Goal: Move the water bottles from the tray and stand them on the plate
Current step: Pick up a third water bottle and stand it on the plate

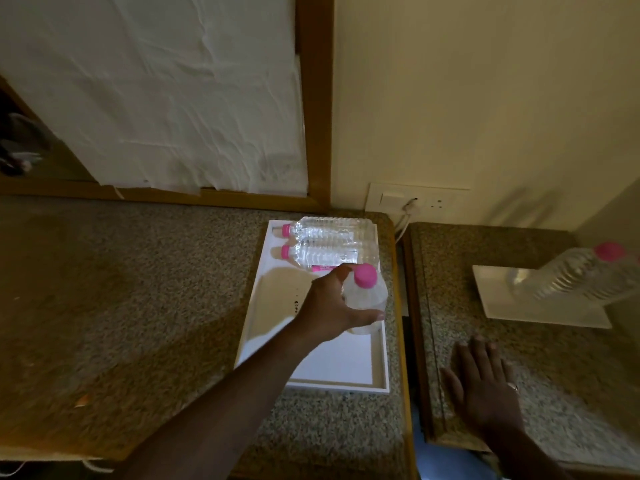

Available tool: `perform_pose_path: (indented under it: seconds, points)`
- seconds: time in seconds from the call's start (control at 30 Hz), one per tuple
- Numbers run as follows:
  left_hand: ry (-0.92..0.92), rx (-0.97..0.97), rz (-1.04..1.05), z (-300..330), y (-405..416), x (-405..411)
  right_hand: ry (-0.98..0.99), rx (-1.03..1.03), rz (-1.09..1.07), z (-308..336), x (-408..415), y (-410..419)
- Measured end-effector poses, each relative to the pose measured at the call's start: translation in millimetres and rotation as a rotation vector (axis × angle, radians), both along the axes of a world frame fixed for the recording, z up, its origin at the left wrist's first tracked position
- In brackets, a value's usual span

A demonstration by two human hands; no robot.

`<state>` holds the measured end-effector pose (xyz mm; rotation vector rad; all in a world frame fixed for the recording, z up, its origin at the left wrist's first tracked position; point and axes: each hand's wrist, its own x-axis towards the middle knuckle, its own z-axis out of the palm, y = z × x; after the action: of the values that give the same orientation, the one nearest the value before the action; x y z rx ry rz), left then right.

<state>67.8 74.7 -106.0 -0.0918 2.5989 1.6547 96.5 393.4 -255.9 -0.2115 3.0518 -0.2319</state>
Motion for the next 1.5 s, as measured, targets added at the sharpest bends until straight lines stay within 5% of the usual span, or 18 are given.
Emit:
perform_pose_path:
  seconds: [0.33, 0.6, 1.0, 1.5]
  points:
    - [0.043, -0.066, 0.003, 18.1, 17.1, -28.8, -0.005, -0.176, -0.120, 1.1, -4.3, 22.9]
    - [0.156, 0.031, -0.119, 60.0, 97.8, -84.0, -0.040, -0.095, -0.210, 0.9, -21.3, 92.6]
    - [0.073, -0.006, -0.219, -18.1, 248.0, -171.0, -0.035, -0.088, -0.174, -11.4, -24.1, 102.6]
    - [0.052, -0.005, -0.321, -35.9, 259.5, -179.2, -0.028, -0.104, -0.182, -13.1, -21.9, 102.6]
